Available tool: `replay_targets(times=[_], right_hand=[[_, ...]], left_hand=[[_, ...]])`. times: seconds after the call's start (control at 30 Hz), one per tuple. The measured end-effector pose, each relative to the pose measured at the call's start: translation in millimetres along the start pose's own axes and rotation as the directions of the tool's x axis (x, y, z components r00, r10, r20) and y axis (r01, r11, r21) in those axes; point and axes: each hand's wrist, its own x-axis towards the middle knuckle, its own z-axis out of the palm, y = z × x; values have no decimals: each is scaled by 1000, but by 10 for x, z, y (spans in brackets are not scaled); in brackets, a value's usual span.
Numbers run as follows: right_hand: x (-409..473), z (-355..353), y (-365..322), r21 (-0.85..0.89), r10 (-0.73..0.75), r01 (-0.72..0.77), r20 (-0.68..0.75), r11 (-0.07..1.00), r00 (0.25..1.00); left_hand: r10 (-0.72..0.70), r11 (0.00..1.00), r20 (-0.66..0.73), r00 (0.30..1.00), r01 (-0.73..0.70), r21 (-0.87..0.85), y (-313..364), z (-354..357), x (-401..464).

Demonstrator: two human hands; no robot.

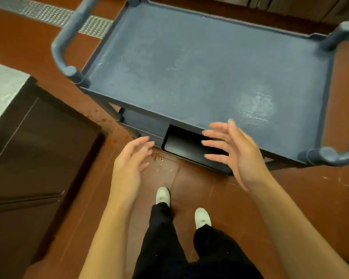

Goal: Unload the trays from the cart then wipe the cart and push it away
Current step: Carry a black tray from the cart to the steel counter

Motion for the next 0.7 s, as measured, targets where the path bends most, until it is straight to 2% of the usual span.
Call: replay_targets(times=[0.23,0.33,0.5,0.7], right_hand=[[226,15,698,9,22,-20,-170,1000,985],[360,104,1064,11,49,-47,-203,999,978],[617,141,1630,51,135,-126,-253,991,958],[1200,-181,2156,90,224,-206,-316,974,922]], left_hand=[[-117,988,256,960,85,132,-496,169,962],[-156,978,321,934,99,185,-696,256,1246],[-240,953,328,914,157,261,-1071,386,1728],[-303,931,270,914,224,288,-1540,646,2305]])
